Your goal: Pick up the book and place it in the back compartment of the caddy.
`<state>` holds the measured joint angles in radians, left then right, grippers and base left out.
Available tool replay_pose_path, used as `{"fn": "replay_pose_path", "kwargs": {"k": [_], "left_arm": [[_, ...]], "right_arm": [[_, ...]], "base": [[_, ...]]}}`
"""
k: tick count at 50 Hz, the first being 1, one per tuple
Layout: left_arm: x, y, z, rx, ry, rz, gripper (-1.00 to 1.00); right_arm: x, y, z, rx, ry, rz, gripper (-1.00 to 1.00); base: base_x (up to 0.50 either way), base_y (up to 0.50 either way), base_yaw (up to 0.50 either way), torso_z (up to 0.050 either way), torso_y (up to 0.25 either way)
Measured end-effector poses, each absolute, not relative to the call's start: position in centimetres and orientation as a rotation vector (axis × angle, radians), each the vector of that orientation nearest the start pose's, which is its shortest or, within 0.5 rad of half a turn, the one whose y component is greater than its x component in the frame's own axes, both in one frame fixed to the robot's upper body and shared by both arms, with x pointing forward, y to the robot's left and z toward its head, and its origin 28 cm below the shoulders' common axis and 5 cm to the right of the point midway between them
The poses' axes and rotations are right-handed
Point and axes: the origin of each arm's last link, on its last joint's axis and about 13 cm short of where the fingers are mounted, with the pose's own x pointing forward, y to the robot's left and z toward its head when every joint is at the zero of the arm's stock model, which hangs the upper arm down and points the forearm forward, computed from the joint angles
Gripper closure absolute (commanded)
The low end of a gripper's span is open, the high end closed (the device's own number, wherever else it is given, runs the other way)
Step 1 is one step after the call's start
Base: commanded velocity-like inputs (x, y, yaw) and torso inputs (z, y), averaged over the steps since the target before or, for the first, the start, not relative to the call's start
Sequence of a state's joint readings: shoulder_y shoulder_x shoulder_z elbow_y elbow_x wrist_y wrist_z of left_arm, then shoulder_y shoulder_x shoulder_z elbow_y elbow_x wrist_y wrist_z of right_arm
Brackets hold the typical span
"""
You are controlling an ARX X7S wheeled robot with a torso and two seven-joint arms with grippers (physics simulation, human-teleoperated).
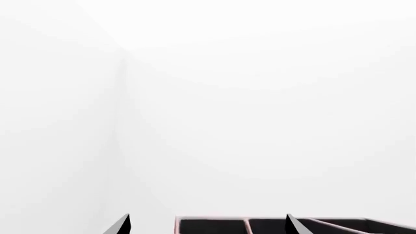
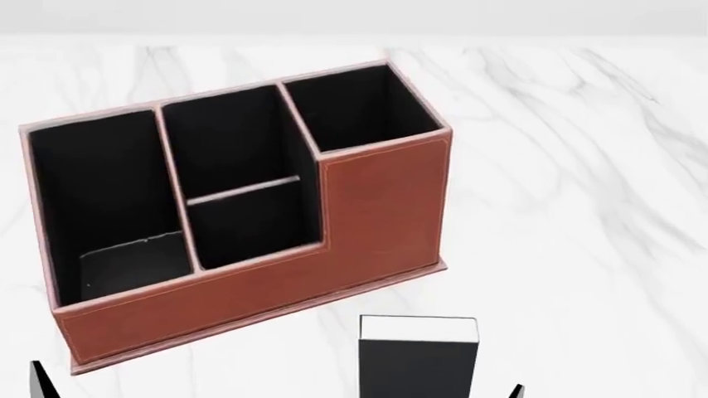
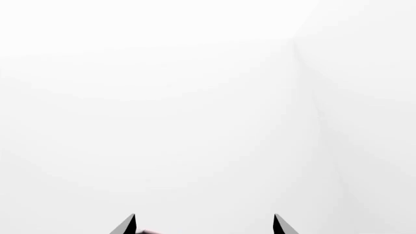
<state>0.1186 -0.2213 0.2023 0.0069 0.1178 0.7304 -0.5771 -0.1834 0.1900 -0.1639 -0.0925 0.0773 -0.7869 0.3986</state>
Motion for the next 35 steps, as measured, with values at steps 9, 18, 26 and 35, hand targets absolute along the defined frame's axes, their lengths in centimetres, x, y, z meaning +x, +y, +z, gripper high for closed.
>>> {"fn": "replay_pose_path", "kwargs": {"k": [9,18,26,35], "left_arm": [[17.61,20.89,3.66,0.046,-0.638,0.228,-1.0],[17.62,20.89,3.66,0.045,-0.638,0.228,-1.0],[17.63,20.88,3.67,0.044,-0.638,0.228,-1.0],[17.62,20.89,3.7,0.043,-0.638,0.229,-1.0]], "right_arm": [[16.3,-10.3,4.89,0.122,-0.659,-0.176,-1.0],[16.31,-10.31,4.88,0.122,-0.659,-0.176,-1.0],[16.33,-10.32,4.87,0.122,-0.659,-0.176,-1.0],[16.34,-10.31,4.87,0.122,-0.658,-0.175,-1.0]], "base": [[0.16,0.0,0.0,0.0,0.0],[0.16,0.0,0.0,0.0,0.0],[0.16,0.0,0.0,0.0,0.0],[0.16,0.0,0.0,0.0,0.0]]}}
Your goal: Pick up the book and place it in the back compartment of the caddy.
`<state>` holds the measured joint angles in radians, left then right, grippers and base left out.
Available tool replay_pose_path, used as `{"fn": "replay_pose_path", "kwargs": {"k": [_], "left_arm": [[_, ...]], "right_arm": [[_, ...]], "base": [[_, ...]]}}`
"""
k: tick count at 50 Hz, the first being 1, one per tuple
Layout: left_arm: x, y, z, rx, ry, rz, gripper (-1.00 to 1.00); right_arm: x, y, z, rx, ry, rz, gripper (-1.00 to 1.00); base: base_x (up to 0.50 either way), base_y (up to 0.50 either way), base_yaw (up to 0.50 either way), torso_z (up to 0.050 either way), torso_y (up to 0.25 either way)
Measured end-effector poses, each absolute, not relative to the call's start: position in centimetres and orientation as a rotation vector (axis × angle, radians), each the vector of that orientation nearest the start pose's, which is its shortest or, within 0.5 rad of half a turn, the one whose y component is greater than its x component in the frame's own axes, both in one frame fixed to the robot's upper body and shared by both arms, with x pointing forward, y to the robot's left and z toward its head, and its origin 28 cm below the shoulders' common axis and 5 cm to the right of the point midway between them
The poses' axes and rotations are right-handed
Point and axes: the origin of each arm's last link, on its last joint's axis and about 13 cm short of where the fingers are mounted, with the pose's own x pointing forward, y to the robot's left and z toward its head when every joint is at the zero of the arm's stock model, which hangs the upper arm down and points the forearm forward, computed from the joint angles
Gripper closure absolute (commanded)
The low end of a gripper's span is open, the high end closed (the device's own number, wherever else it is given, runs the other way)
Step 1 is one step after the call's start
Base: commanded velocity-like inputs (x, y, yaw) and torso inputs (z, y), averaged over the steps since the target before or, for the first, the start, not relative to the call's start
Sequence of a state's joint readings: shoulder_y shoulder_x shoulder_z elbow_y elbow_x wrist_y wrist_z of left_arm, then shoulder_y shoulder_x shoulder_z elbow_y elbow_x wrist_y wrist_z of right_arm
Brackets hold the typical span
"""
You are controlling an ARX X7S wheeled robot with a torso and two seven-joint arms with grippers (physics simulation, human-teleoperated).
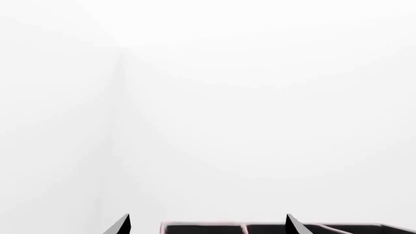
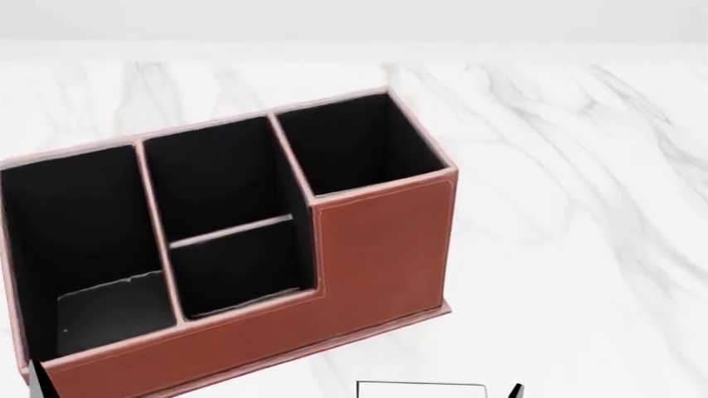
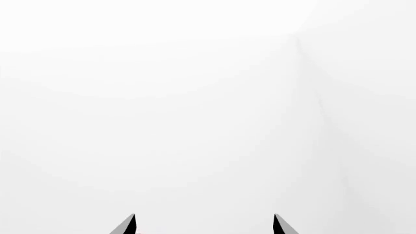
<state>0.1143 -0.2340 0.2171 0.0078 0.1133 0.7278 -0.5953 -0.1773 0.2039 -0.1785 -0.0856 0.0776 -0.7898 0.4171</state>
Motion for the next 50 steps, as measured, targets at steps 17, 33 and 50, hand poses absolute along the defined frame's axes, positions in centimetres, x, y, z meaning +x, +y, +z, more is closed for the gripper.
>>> {"fn": "replay_pose_path", "kwargs": {"k": [17,33,50], "left_arm": [[17.59,20.91,3.75,0.043,-0.639,0.232,-1.0],[17.57,20.86,3.74,0.043,-0.639,0.231,-1.0],[17.61,20.95,3.73,0.044,-0.639,0.233,-1.0]], "right_arm": [[16.32,-10.29,4.88,0.122,-0.662,-0.173,-1.0],[16.38,-10.25,4.78,0.099,-0.671,-0.187,-1.0],[16.39,-10.2,4.77,0.097,-0.672,-0.191,-1.0]], "base": [[0.09,0.0,0.0,0.0,0.0],[0.0,0.05,0.0,0.0,0.0],[0.0,0.1,0.0,0.0,0.0]]}}
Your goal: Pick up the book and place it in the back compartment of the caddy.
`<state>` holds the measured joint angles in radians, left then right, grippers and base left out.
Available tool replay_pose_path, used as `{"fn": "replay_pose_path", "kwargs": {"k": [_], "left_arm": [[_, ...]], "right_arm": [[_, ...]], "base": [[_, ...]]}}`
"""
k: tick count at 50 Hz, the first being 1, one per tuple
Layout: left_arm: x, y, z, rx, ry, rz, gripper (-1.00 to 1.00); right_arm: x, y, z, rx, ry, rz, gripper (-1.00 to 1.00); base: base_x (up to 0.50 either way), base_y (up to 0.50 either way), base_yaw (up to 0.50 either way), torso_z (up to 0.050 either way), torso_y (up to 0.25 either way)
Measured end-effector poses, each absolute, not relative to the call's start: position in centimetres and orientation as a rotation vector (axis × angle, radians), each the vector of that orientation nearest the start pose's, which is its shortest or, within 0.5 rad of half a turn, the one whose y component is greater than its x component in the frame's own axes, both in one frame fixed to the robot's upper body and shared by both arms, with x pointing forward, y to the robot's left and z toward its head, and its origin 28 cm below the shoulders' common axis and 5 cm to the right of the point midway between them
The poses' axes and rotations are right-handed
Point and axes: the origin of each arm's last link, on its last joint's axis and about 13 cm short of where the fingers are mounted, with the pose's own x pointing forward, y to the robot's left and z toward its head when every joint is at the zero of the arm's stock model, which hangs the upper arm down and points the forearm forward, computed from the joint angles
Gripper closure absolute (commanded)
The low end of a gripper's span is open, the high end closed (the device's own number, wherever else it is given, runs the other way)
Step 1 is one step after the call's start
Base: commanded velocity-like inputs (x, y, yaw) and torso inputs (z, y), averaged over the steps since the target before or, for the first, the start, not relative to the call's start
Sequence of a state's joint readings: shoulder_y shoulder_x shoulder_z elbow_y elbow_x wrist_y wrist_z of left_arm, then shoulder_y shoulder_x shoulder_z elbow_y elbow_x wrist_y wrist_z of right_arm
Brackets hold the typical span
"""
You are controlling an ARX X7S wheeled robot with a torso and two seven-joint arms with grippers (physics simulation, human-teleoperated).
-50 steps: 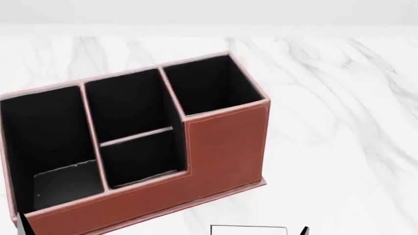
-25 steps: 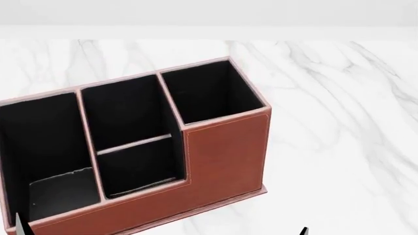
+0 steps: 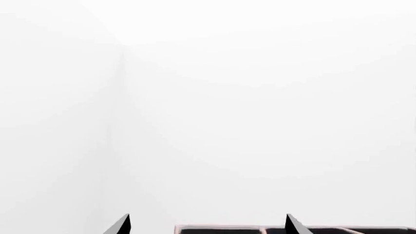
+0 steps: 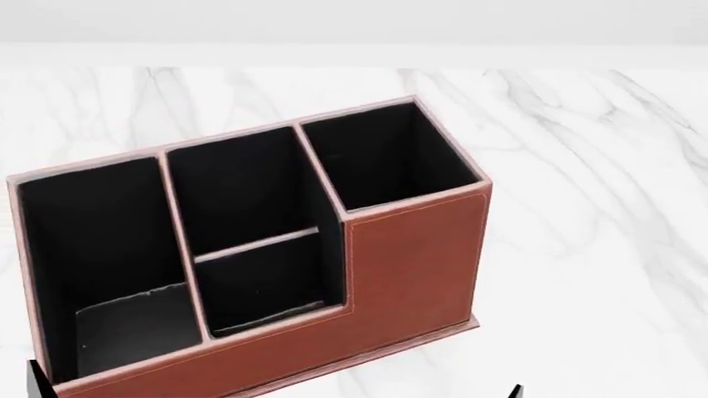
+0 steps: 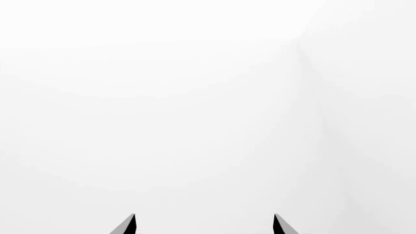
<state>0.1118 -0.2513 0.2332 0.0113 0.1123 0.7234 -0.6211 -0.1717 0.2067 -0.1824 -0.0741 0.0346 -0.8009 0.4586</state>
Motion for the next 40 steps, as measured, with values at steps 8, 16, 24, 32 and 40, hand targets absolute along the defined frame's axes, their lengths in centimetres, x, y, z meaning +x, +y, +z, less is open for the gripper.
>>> {"fn": "replay_pose_path", "kwargs": {"k": [8,16,24,32,40], "left_arm": [[17.6,20.9,3.7,0.044,-0.638,0.232,-1.0],[17.6,21.0,3.8,0.041,-0.633,0.227,-1.0],[18.0,21.4,4.1,0.024,-0.605,0.206,-1.0],[19.1,22.4,4.5,-0.012,-0.523,0.118,-1.0],[20.7,23.2,4.9,0.018,-0.45,0.035,-1.0]], "right_arm": [[16.4,-10.2,4.8,0.106,-0.675,-0.187,-1.0],[16.3,-10.2,4.8,0.112,-0.676,-0.182,-1.0],[16.3,-10.1,4.7,0.11,-0.673,-0.172,-1.0],[16.1,-9.9,4.7,0.107,-0.677,-0.164,-1.0],[16.0,-9.9,4.7,0.107,-0.683,-0.161,-1.0]], "base": [[0.0,0.0,0.0,0.0,0.0],[0.0,0.0,0.0,0.0,0.0],[0.0,0.0,0.0,0.0,0.0],[0.0,0.0,0.0,0.0,0.0],[0.0,0.0,0.0,0.0,0.0]]}}
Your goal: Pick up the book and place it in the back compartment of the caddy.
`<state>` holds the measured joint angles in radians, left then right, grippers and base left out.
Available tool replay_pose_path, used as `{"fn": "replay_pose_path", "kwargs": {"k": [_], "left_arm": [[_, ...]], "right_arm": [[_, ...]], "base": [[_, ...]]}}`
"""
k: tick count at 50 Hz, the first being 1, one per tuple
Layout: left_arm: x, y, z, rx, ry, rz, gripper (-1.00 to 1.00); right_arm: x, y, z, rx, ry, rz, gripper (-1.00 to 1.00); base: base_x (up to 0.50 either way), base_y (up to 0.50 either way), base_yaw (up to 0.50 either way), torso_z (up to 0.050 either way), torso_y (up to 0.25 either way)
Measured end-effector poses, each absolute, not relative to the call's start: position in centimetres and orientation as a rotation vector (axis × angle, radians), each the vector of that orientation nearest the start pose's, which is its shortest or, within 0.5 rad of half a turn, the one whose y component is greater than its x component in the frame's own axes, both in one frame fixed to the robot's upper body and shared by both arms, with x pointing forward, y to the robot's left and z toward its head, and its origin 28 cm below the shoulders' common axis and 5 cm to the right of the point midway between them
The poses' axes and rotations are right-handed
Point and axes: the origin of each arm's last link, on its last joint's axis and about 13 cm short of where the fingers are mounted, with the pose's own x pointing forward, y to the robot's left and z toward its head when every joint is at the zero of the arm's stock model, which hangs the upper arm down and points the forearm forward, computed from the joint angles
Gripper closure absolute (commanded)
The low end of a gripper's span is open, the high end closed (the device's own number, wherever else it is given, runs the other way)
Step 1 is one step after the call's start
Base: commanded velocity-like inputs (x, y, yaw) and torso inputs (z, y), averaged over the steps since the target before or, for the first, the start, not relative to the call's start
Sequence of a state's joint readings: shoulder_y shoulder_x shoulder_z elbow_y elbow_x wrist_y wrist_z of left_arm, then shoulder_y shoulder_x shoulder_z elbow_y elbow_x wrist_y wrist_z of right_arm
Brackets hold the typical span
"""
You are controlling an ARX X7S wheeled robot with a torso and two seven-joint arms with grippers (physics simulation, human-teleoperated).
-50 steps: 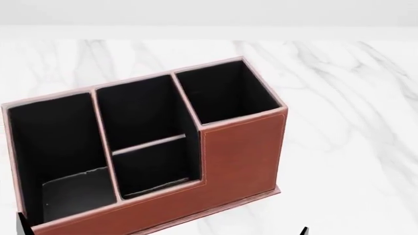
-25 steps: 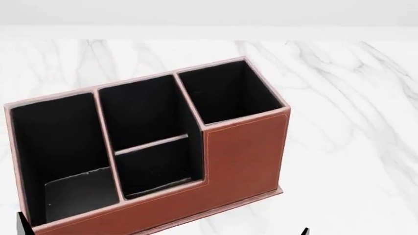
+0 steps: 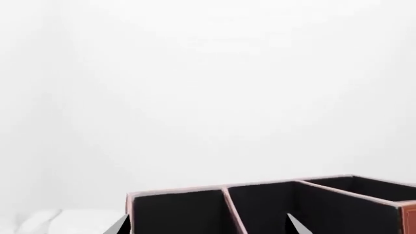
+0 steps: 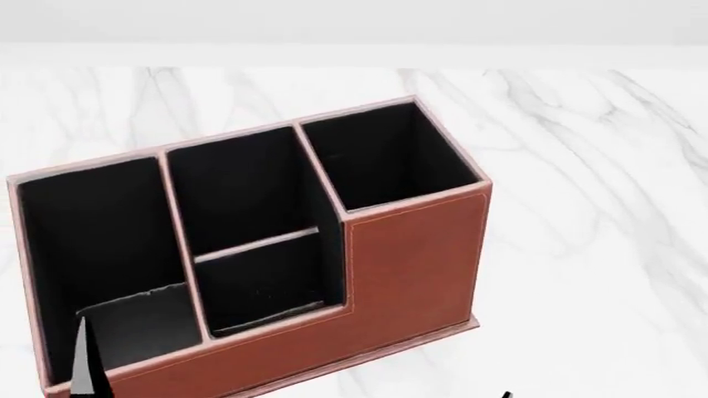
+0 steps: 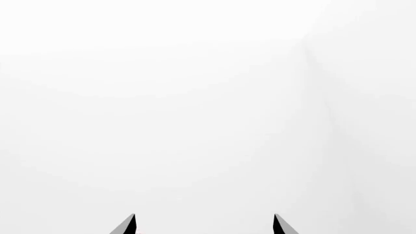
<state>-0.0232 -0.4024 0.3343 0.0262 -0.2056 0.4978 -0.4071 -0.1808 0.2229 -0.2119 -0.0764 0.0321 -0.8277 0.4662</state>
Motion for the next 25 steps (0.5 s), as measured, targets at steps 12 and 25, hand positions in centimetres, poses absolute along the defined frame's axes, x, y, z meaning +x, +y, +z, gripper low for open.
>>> {"fn": "replay_pose_path", "kwargs": {"k": [12,25], "left_arm": [[22.8,24.5,5.4,0.077,-0.349,-0.106,-1.0],[24.0,25.4,5.2,0.128,-0.217,-0.324,-1.0]], "right_arm": [[15.9,-9.9,4.8,0.11,-0.686,-0.158,-1.0],[15.9,-9.9,4.8,0.11,-0.685,-0.153,-1.0]], "base": [[0.0,0.0,0.0,0.0,0.0],[0.0,0.0,0.0,0.0,0.0]]}}
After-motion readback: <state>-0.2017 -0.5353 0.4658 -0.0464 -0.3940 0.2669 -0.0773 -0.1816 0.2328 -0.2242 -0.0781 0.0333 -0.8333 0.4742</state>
